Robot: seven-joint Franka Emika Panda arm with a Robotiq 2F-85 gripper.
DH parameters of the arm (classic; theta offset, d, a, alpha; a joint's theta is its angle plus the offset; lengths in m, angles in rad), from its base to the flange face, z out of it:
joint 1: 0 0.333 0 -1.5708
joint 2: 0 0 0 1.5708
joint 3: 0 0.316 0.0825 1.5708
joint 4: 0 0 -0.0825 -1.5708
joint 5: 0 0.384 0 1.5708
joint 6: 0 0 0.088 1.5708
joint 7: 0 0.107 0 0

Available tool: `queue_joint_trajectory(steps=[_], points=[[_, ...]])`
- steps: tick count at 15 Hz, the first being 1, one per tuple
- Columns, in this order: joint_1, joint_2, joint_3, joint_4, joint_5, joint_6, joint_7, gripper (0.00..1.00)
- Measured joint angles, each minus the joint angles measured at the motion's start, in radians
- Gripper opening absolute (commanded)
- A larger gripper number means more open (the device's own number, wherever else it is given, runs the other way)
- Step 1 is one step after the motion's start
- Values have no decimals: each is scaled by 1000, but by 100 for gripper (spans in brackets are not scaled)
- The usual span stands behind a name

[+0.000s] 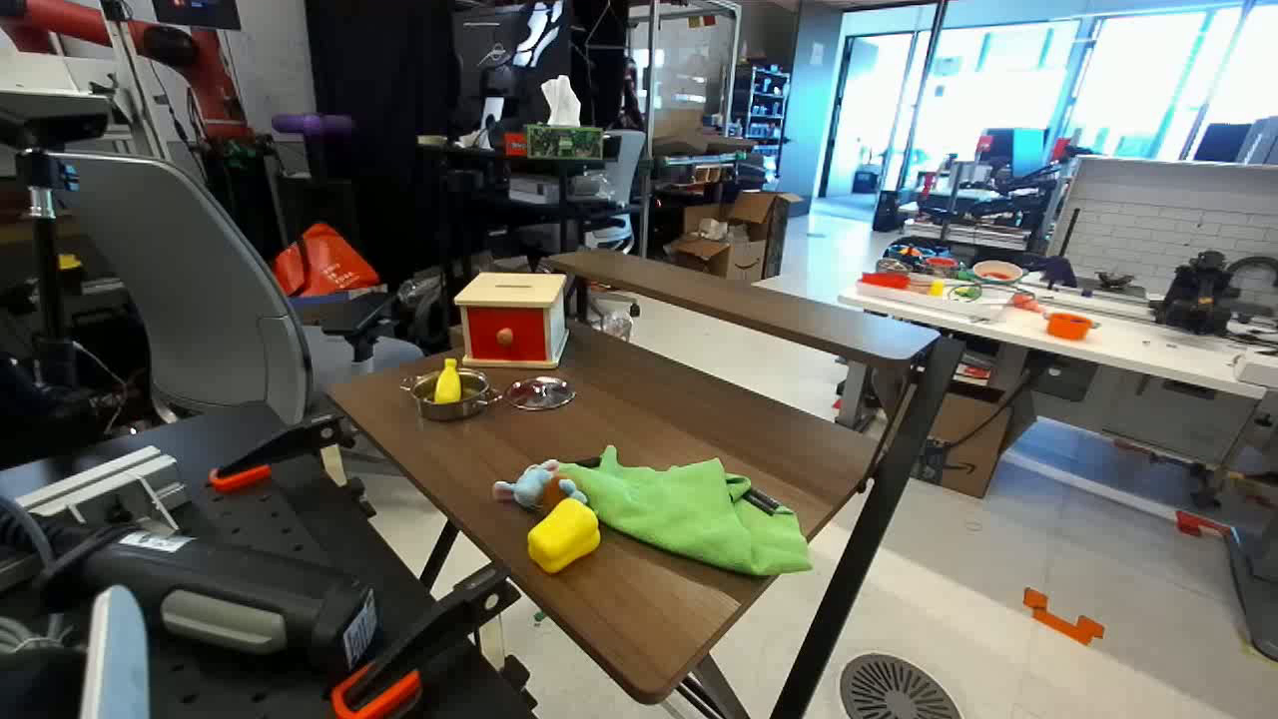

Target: Slide the green cloth to the left

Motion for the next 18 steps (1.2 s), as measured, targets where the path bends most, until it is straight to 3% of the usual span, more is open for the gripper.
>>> queue_joint_trajectory(steps=[10, 14, 18], points=[[0, 6, -1, -8, -7, 25, 2, 100], [-2, 99, -15, -43, -35, 209, 2, 100], [-4, 289, -57, -76, -33, 518, -1, 100]])
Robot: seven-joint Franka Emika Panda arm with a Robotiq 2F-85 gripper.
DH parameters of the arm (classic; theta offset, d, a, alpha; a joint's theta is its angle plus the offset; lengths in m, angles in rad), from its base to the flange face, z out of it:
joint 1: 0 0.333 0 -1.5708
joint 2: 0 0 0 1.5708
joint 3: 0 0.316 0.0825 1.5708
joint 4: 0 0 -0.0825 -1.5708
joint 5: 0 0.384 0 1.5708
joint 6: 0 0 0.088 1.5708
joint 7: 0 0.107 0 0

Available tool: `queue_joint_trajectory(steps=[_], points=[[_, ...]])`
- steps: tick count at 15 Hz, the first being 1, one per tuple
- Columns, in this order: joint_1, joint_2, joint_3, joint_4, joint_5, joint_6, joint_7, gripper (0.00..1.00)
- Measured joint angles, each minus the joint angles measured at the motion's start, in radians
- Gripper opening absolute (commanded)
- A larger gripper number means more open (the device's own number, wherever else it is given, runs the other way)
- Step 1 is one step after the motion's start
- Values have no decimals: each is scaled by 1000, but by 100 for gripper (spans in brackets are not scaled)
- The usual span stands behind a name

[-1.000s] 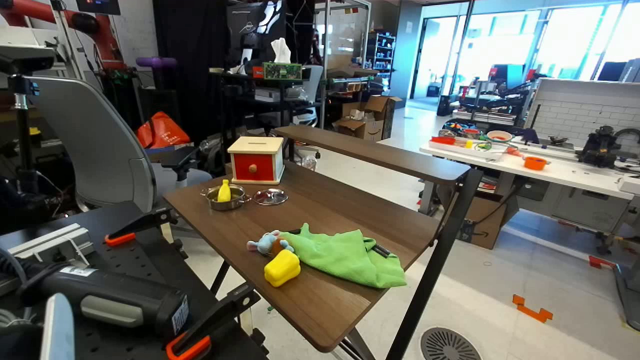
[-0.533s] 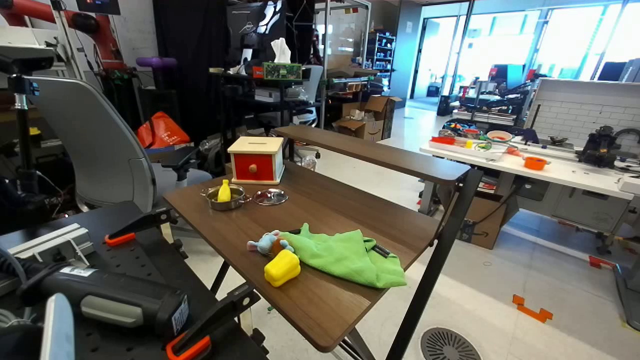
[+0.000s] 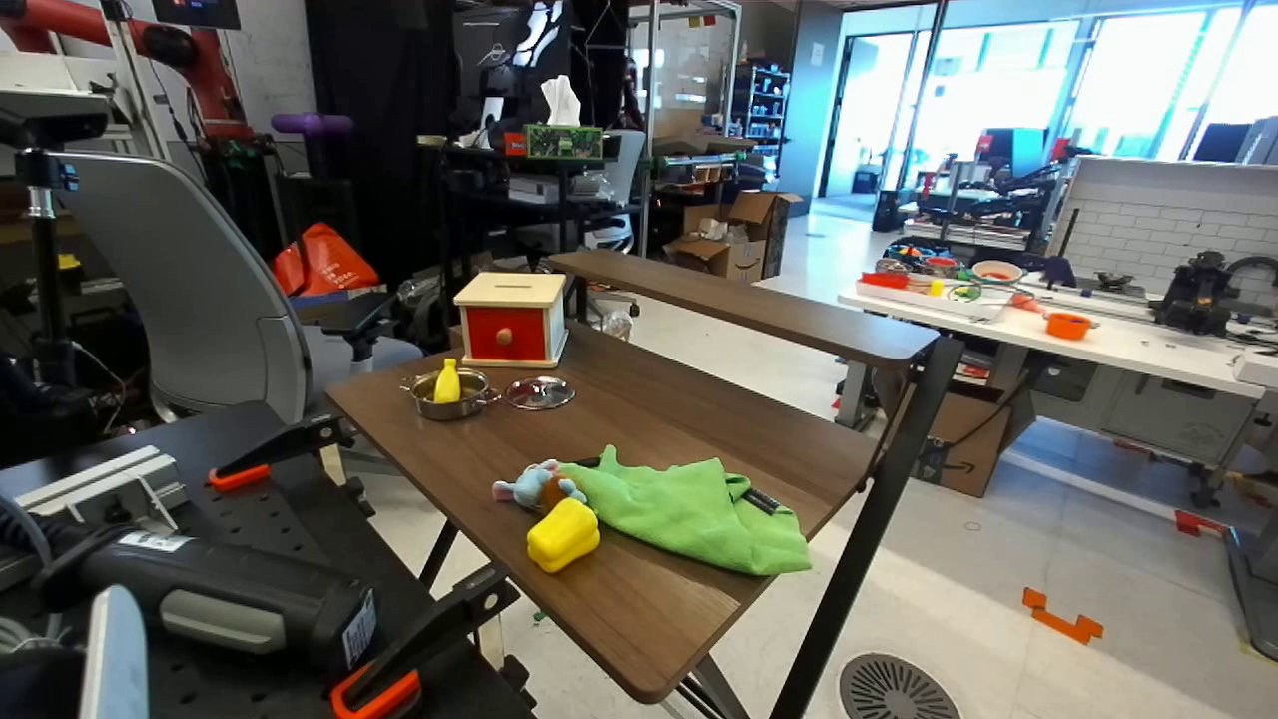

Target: Slide the green cloth to the left

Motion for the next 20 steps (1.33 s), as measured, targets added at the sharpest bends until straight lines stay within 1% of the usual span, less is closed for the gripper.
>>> queue_joint_trajectory(steps=[3, 4, 6, 9, 11, 15, 20], points=[[-1, 180, -48, 2, 48, 234, -33, 100], [-1, 246, -65, 11, 81, 291, -57, 100], [-1, 381, -89, 48, 178, 359, -127, 100], [-11, 582, -90, 146, 349, 375, -229, 100], [-37, 703, -64, 221, 406, 375, -251, 100], [-94, 917, -7, 363, 409, 385, -229, 100], [-107, 1109, 0, 499, 318, 387, -107, 100]])
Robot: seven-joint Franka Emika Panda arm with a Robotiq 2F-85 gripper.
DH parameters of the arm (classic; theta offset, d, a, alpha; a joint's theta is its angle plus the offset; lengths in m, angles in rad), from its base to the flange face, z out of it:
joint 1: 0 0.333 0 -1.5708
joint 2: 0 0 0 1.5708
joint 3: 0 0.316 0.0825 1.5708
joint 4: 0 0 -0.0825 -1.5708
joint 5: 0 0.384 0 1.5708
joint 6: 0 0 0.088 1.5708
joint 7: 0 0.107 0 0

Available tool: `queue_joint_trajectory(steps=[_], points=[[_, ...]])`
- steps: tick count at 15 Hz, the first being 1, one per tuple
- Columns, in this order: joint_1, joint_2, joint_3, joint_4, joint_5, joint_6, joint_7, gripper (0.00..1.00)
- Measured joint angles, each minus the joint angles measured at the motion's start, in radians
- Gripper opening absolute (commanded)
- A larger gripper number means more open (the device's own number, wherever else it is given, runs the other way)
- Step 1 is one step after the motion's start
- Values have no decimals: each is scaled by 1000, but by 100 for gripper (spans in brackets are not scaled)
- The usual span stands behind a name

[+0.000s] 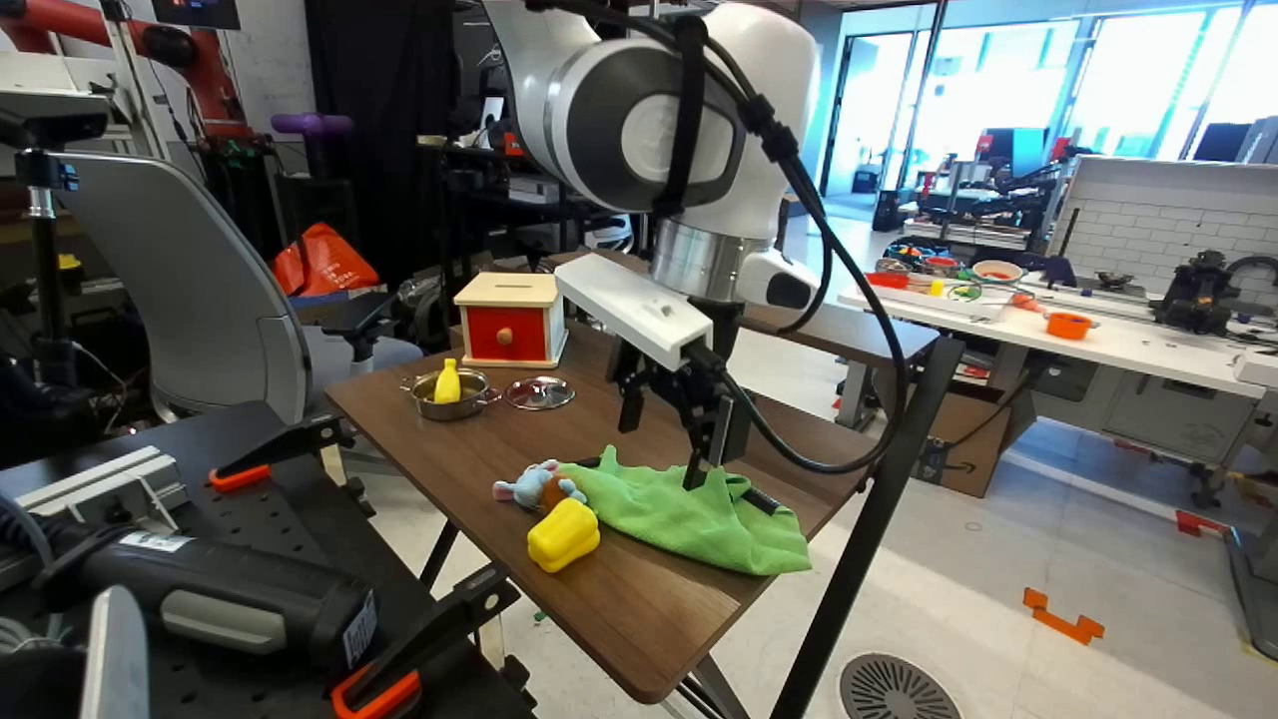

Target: Slide the green cloth to the left

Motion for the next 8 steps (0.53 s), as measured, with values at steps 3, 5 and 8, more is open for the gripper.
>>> queue_joint_trajectory(steps=[3, 5, 8], points=[[0, 69, -3, 59, -65, 0, 79, 100], [1, 101, -3, 90, -92, -4, 113, 100], [1, 138, -3, 129, -121, -18, 153, 100]])
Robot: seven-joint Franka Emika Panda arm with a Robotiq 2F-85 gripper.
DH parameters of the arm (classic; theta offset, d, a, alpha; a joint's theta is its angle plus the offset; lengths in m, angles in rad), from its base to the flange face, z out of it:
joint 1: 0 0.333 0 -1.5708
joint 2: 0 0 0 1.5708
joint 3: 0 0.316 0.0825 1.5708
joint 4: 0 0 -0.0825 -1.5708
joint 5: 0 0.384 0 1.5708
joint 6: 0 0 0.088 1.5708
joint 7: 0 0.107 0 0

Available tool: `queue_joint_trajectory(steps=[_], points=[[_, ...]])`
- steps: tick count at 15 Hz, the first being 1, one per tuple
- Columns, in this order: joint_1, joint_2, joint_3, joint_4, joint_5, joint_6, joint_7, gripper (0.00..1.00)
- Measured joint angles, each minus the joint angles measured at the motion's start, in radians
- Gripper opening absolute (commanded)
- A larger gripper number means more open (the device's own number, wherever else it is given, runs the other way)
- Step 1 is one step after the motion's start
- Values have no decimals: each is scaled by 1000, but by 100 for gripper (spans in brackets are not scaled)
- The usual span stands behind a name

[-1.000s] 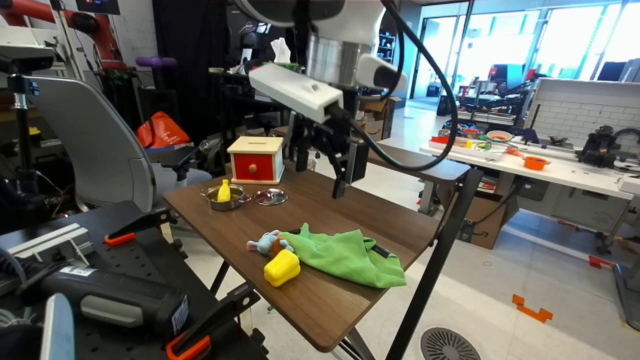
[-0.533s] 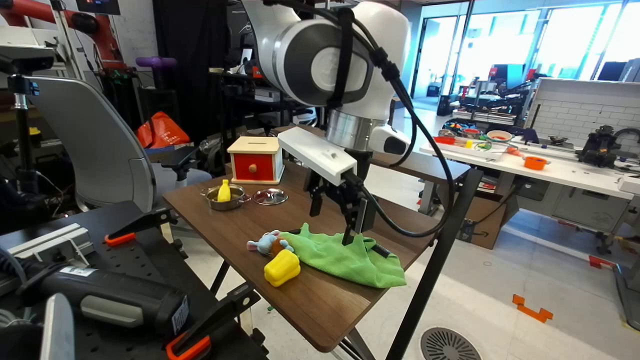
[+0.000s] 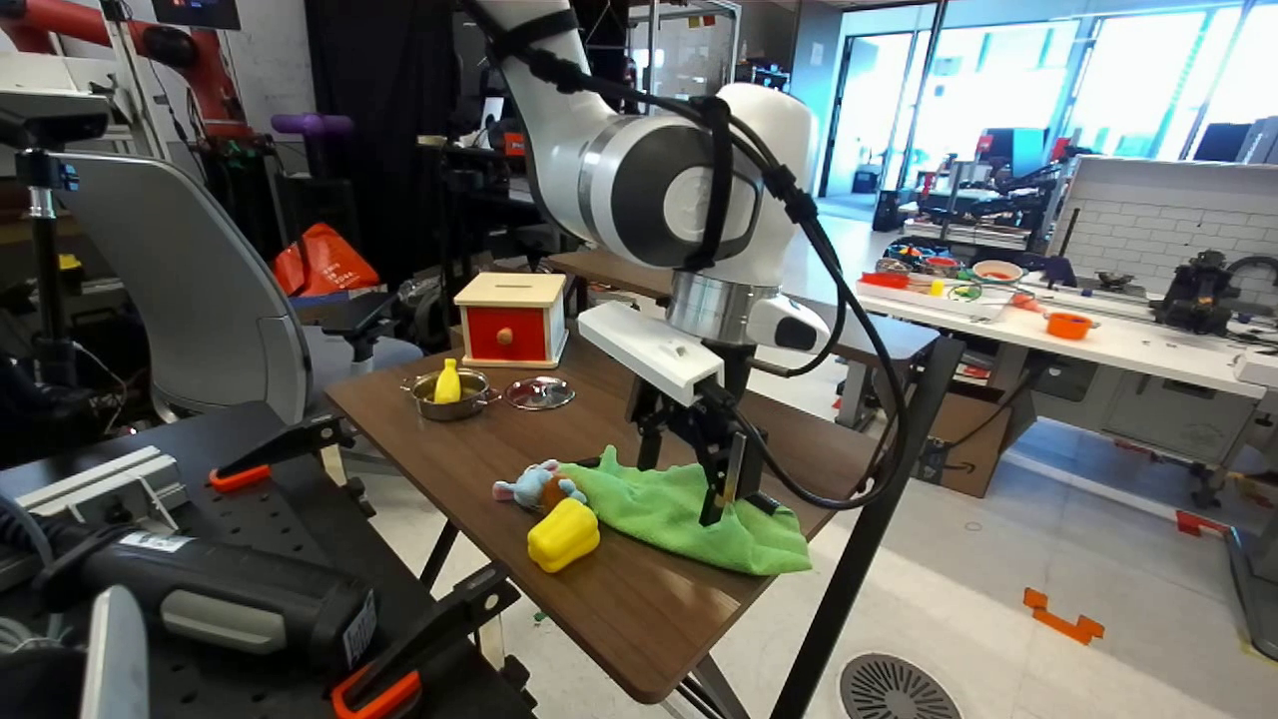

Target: Slide the green cloth to the left

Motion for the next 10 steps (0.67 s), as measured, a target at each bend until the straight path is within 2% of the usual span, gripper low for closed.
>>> queue_joint_trajectory(steps=[10], points=[[5, 100, -3, 128, -37, -132, 74, 100]])
